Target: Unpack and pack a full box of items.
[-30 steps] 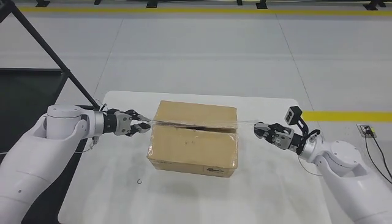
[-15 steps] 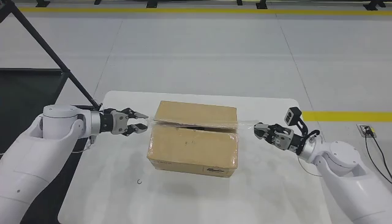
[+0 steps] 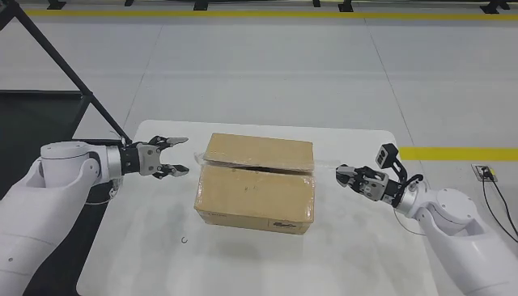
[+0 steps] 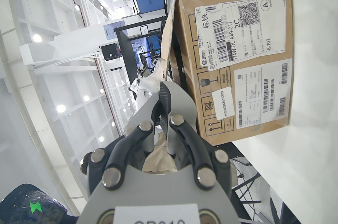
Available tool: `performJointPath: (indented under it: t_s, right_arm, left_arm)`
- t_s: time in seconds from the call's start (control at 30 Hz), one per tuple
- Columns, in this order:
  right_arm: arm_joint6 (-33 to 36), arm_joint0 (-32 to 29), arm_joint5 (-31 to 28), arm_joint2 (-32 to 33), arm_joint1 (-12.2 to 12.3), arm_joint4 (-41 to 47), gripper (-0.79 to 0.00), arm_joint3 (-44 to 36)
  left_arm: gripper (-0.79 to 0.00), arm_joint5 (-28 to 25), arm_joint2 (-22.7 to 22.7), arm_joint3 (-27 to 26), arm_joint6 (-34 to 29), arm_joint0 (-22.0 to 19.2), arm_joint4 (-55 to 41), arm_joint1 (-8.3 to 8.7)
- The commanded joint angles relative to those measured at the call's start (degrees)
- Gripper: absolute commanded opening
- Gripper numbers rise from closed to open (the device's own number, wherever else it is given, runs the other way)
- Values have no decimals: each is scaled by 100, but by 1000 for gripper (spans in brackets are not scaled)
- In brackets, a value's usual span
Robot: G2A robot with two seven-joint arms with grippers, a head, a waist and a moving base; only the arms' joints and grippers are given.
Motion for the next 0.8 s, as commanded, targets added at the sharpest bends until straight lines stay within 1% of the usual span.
performJointPath:
  t_s: [0.0, 0.13, 0.27, 0.37, 0.53, 0.6, 0.67, 0.7, 0.73, 0.77]
  right_arm:
    - [27, -63, -12, 56, 7, -2, -785, -70]
    - [35, -205, -5, 178, 25, -37, -785, -229]
    - [-19, -325, 61, 244, 31, -108, -785, -347]
    - [-23, -372, 93, 260, 23, -123, -785, -329]
    - [-12, -372, 94, 244, -9, -122, -785, -230]
    - [4, -363, 79, 239, -22, -119, -782, -195]
    - [21, -348, 84, 237, -34, -113, -717, -155]
    - [26, -342, 82, 236, -41, -104, -668, -138]
    - [37, -335, 86, 231, -46, -114, -603, -124]
    - [50, -326, 92, 230, -52, -118, -486, -112]
  left_arm:
    - [-228, 8, -50, -60, 46, 52, -13, 9]
    - [-240, 31, -113, -154, 108, 135, -34, 14]
    - [-228, 52, -167, -223, 115, 190, -51, 14]
    - [-222, 72, -223, -279, 31, 233, -160, 11]
    - [-234, 123, -304, -383, -24, 287, -224, 14]
    - [-225, 144, -329, -408, -19, 309, -233, 15]
    - [-225, 149, -350, -438, -12, 331, -235, 14]
    - [-225, 160, -358, -450, -9, 343, -236, 13]
    - [-222, 168, -367, -461, -4, 353, -235, 13]
    - [-222, 172, -376, -470, 2, 362, -234, 12]
